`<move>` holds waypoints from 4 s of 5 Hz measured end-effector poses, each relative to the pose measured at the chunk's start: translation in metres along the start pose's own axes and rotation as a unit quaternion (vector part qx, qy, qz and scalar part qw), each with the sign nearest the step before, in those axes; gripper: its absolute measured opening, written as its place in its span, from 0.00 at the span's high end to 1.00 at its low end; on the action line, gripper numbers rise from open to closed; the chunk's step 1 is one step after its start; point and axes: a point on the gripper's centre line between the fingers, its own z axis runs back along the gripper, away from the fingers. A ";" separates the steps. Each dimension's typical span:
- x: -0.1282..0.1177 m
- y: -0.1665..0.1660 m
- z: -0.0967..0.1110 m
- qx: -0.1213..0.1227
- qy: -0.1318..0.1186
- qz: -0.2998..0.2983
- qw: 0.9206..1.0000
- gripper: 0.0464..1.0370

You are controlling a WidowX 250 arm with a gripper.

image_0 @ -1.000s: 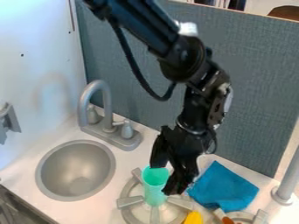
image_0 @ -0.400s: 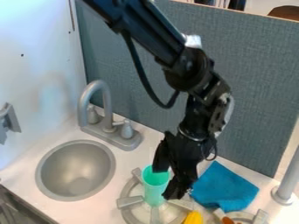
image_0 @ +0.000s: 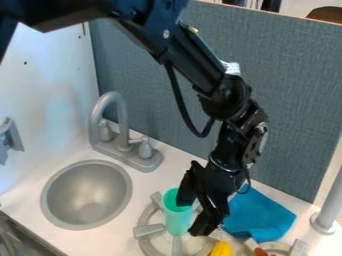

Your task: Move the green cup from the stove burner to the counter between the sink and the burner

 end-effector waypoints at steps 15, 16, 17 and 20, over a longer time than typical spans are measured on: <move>-0.122 0.054 -0.071 -0.106 0.074 0.208 0.970 0.94; -0.120 0.053 -0.067 -0.105 0.053 0.196 0.973 0.94; -0.114 0.052 -0.065 -0.110 0.034 0.194 0.974 0.94; -0.082 0.053 -0.067 -0.074 0.011 0.183 0.980 0.92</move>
